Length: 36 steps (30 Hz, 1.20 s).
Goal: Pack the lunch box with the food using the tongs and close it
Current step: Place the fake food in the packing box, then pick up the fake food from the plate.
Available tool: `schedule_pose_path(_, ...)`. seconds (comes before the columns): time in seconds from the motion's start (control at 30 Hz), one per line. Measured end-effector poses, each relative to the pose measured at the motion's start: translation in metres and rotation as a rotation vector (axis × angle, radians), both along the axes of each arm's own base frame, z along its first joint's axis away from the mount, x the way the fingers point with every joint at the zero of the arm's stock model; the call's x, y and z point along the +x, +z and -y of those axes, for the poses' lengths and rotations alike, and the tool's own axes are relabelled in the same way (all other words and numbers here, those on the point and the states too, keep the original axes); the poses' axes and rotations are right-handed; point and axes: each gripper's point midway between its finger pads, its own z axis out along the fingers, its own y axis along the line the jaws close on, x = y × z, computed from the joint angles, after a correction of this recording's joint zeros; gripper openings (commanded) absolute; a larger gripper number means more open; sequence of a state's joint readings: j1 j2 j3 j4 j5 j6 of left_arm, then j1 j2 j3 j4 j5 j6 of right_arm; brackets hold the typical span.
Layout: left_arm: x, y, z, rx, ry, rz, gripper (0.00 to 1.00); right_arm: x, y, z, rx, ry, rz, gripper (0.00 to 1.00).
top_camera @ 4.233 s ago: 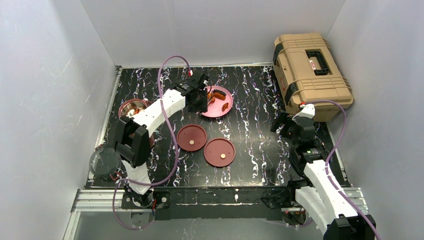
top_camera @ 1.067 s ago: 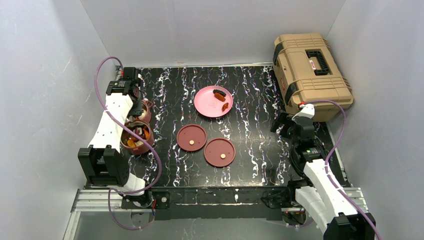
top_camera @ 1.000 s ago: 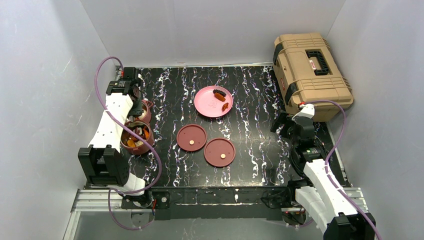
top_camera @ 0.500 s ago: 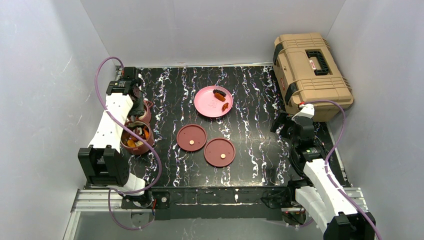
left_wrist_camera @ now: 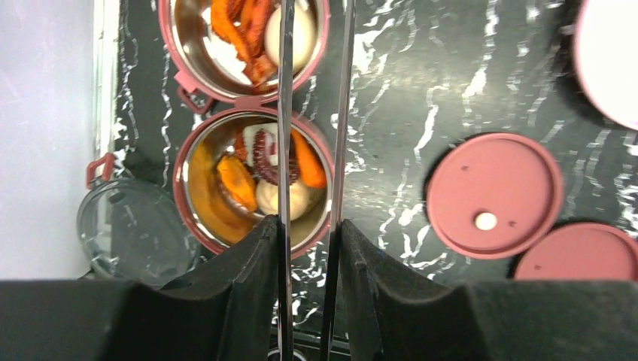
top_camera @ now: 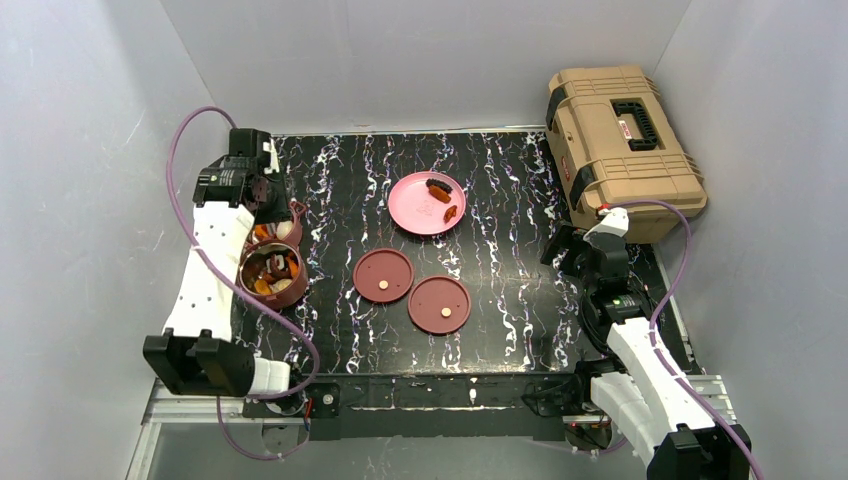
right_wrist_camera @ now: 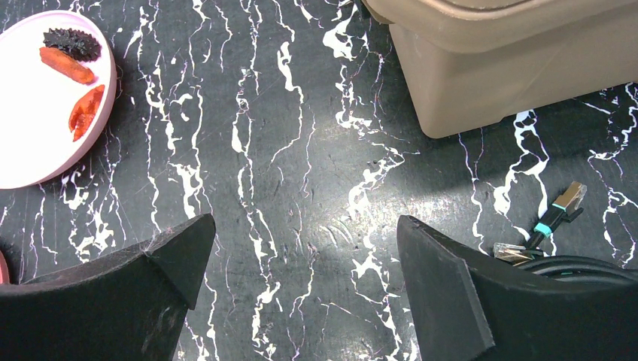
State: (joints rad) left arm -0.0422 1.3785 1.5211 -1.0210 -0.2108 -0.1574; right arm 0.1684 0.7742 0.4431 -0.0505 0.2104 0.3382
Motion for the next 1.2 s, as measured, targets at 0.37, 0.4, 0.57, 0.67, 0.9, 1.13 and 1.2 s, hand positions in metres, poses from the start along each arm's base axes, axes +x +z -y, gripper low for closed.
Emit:
schedule_pose_path(0.37, -0.004, 0.038, 0.098, -0.146, -0.221, 0.124, 0.32, 0.000, 0.000, 0.000, 0.000, 0.000, 0.001, 1.00)
schedule_pose_path(0.4, -0.003, 0.038, 0.108, -0.161, -0.240, 0.126, 0.33, 0.000, 0.000, 0.000, 0.000, 0.000, 0.001, 1.00)
schedule_pose_path(0.57, 0.004, 0.030, 0.151, -0.233, -0.302, 0.114, 0.32, 0.000, 0.001, 0.000, 0.000, 0.000, 0.003, 1.00)
schedule_pose_path(0.67, 0.009, 0.023, 0.178, -0.277, -0.336, 0.105, 0.33, 0.000, 0.001, 0.000, 0.001, 0.000, 0.003, 1.00)
schedule_pose_path(0.9, 0.005, -0.005, 0.234, -0.367, -0.454, 0.034, 0.32, 0.000, 0.001, 0.000, 0.000, 0.000, 0.003, 1.00)
schedule_pose_path(1.13, -0.002, -0.036, 0.259, -0.379, -0.517, -0.051, 0.32, 0.000, 0.001, 0.000, 0.000, 0.000, 0.003, 1.00)
schedule_pose_path(1.2, -0.003, -0.045, 0.262, -0.372, -0.530, -0.075, 0.32, 0.000, 0.001, 0.000, 0.001, 0.000, 0.002, 1.00)
